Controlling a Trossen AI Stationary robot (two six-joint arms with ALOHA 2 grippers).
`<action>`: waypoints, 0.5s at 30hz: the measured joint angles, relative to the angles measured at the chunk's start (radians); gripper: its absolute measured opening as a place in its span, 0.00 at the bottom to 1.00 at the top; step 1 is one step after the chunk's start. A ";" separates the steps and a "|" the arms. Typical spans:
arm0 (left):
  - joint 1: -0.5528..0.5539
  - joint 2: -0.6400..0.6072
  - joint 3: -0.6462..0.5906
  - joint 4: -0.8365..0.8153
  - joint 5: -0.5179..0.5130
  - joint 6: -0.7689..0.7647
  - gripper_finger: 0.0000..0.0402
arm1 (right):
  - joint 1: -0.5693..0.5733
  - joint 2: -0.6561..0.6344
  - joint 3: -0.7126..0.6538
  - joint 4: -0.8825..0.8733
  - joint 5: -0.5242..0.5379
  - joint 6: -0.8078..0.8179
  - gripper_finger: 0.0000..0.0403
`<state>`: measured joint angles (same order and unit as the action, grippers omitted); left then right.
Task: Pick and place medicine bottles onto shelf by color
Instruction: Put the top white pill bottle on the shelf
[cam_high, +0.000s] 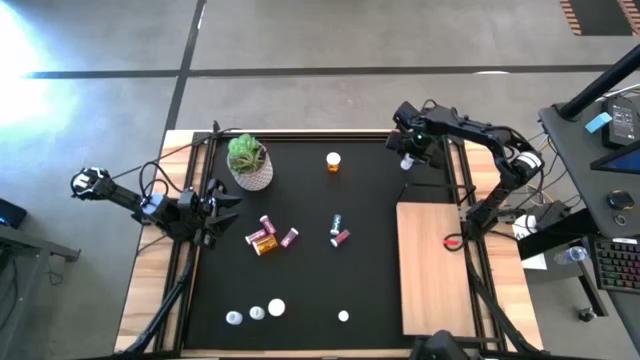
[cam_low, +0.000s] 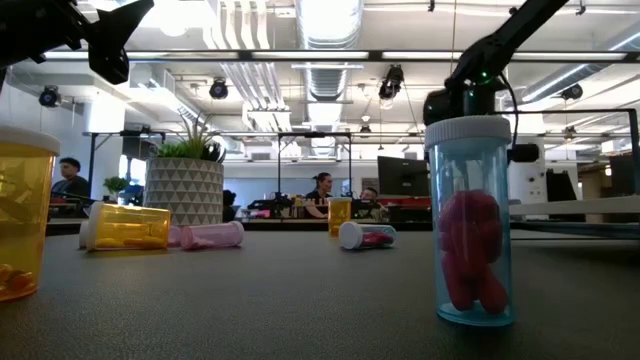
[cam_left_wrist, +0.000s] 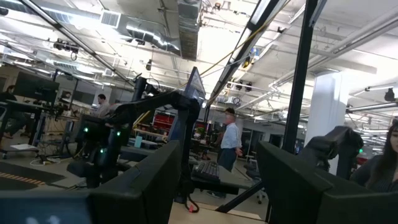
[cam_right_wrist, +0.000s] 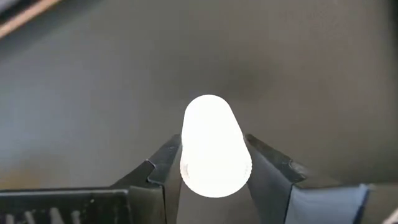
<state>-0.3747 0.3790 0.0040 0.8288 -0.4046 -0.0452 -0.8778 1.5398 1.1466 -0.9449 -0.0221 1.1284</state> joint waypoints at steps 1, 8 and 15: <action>0.000 0.000 0.000 0.000 0.000 0.000 0.50 | 0.008 0.000 0.019 0.000 0.001 0.002 0.33; 0.000 0.000 0.000 0.000 0.000 0.000 0.50 | 0.077 0.000 0.220 -0.073 0.065 -0.003 0.33; 0.000 0.000 0.000 0.000 0.000 0.000 0.50 | 0.231 -0.007 0.447 -0.263 0.143 0.013 0.32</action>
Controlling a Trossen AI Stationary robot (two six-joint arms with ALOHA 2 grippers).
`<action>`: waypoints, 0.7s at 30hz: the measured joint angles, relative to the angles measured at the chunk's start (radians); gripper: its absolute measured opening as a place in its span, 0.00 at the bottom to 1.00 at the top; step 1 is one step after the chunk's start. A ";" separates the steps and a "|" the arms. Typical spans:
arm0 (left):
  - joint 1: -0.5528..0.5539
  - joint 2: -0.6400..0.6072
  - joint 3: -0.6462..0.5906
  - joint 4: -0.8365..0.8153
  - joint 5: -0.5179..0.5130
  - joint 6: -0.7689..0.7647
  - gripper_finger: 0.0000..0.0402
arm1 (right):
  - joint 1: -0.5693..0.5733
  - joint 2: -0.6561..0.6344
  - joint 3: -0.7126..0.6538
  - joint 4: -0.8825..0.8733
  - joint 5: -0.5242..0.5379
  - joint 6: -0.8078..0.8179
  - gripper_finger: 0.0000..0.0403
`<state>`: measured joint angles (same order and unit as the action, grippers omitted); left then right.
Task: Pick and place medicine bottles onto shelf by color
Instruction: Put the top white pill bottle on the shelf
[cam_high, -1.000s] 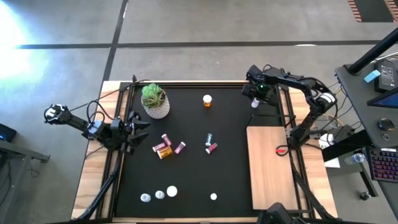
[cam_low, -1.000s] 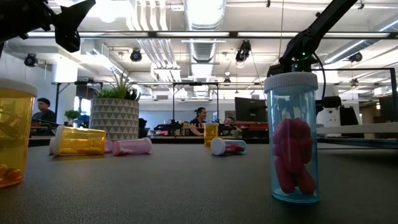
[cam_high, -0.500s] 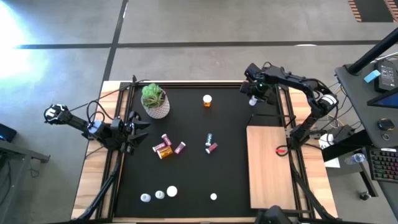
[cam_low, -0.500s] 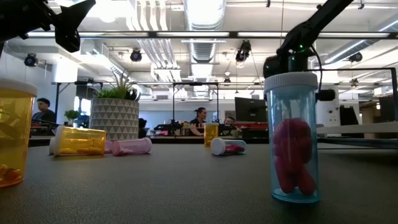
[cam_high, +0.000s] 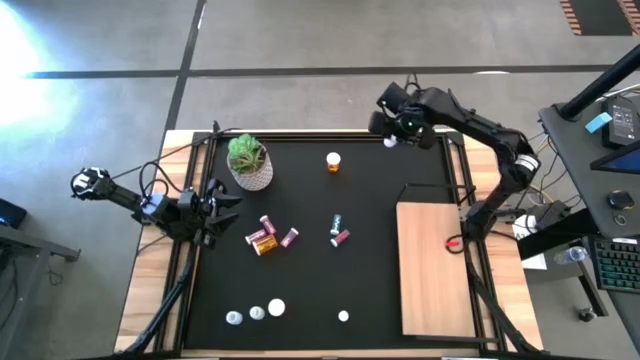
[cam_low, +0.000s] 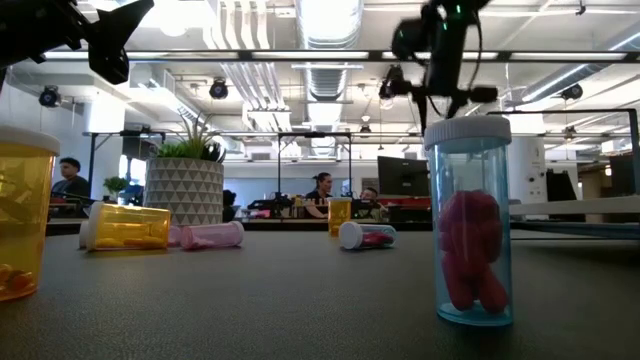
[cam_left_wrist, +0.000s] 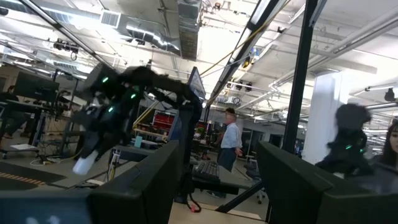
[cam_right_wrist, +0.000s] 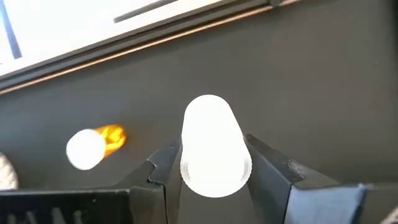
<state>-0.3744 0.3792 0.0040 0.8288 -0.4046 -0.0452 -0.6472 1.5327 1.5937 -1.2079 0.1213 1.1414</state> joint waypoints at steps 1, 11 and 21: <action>0.000 0.000 0.000 0.000 0.000 0.000 0.50 | 0.036 -0.008 0.024 -0.020 0.025 0.017 0.32; 0.000 0.000 0.000 0.000 0.000 0.000 0.50 | 0.455 -0.093 0.099 -0.117 0.170 0.283 0.32; 0.000 0.000 0.000 0.000 0.000 0.000 0.50 | 0.792 -0.062 0.098 -0.330 0.045 0.847 0.33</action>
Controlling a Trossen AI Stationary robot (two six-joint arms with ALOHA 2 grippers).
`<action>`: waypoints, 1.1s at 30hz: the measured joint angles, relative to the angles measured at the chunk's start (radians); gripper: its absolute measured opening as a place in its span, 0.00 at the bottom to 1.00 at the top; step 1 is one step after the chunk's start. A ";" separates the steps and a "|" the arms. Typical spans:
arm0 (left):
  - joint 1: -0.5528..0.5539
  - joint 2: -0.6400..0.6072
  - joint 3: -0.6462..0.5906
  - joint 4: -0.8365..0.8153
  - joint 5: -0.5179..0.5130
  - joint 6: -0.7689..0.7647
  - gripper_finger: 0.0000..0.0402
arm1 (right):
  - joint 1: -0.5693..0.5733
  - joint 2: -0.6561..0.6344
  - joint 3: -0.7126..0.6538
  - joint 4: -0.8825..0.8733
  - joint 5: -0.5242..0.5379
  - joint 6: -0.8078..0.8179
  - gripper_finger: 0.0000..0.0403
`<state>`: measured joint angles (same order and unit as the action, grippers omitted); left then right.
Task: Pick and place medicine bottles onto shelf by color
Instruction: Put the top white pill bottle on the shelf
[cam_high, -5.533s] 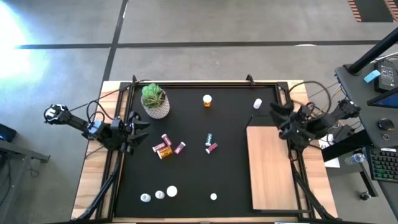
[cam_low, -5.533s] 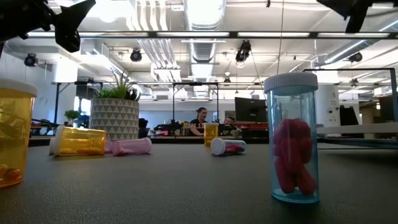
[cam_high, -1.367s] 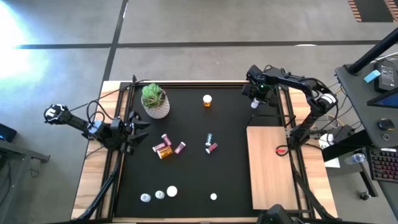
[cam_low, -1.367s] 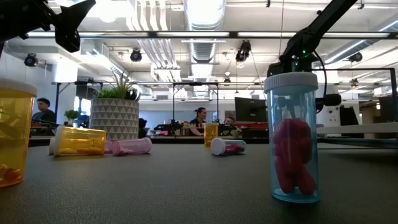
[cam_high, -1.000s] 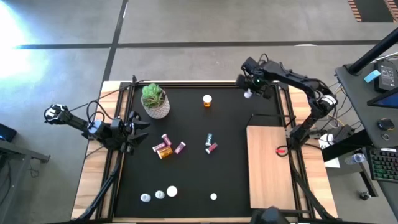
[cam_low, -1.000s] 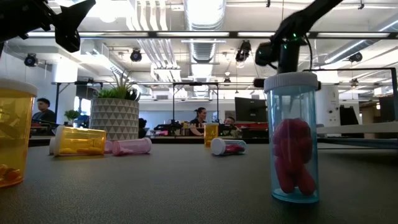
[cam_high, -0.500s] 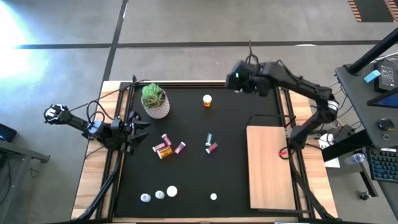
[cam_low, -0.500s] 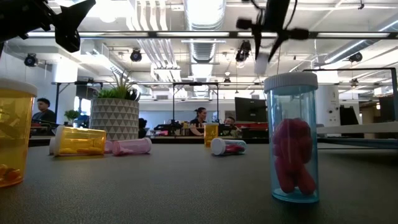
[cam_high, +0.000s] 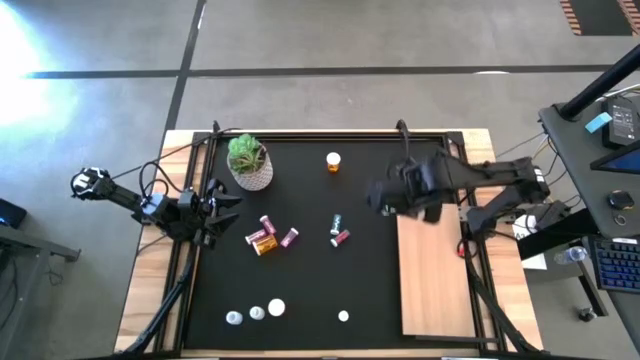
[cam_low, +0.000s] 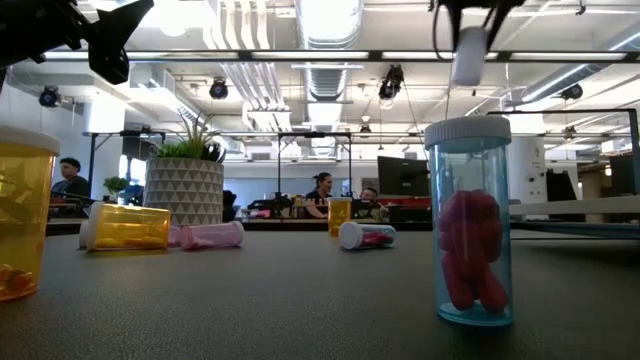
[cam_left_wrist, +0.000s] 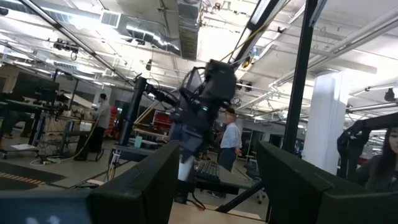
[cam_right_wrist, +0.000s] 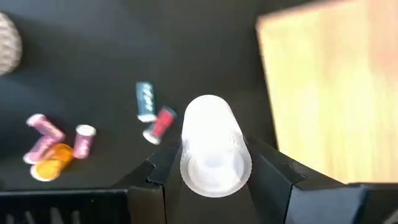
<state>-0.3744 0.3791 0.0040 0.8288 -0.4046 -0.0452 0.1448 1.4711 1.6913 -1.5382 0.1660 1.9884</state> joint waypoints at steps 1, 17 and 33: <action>0.000 0.000 0.000 0.000 0.000 0.000 0.50 | 0.031 0.003 0.000 -0.017 -0.006 0.050 0.33; 0.000 0.000 0.000 0.000 0.000 0.000 0.50 | 0.238 -0.150 -0.282 -0.031 -0.035 0.586 0.34; 0.000 0.000 0.000 0.000 0.000 0.000 0.50 | 0.132 -0.388 -0.646 0.074 -0.140 0.898 0.34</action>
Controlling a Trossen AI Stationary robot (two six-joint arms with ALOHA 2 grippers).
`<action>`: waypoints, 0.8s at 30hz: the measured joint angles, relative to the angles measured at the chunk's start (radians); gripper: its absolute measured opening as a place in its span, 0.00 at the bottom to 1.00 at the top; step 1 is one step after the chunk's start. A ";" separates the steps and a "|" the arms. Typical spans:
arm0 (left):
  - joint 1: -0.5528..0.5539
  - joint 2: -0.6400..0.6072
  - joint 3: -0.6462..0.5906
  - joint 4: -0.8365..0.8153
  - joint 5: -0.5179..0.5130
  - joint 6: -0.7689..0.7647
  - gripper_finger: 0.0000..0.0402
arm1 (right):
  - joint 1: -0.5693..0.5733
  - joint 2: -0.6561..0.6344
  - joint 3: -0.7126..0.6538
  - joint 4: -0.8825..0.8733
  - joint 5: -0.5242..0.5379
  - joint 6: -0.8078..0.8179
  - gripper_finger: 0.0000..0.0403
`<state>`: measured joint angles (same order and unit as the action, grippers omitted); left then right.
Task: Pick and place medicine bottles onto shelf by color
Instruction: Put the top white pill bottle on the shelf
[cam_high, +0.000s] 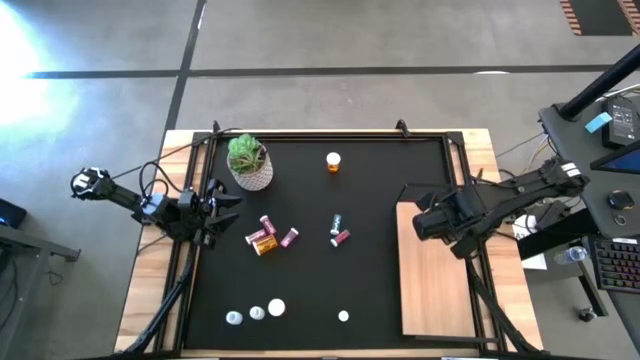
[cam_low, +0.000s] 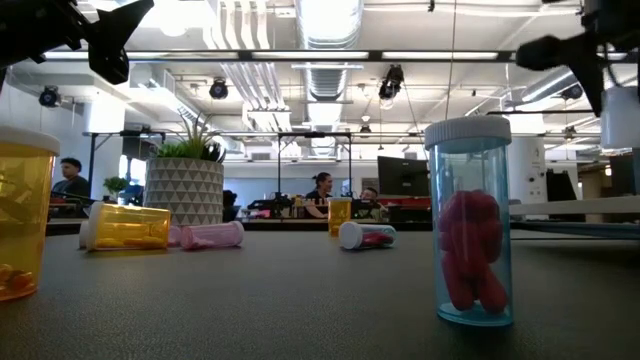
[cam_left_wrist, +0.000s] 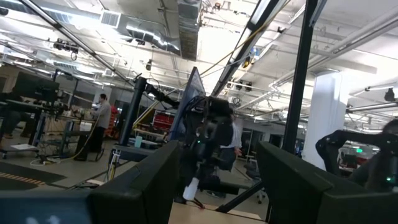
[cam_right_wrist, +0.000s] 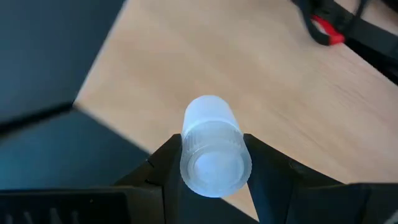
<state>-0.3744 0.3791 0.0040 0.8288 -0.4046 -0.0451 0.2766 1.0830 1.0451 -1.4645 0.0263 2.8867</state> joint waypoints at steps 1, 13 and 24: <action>0.000 0.000 0.000 0.000 0.000 0.000 0.50 | -0.017 -0.005 -0.012 0.001 -0.023 0.021 0.34; 0.000 0.000 0.000 0.000 0.000 0.000 0.50 | -0.151 -0.029 -0.127 0.022 -0.030 0.222 0.34; 0.000 0.000 0.000 0.000 0.000 0.000 0.50 | -0.275 -0.032 -0.180 0.065 -0.015 0.232 0.34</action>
<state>-0.3747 0.3793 0.0040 0.8288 -0.4046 -0.0452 0.0021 1.0515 0.8650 -1.4000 0.0112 3.1189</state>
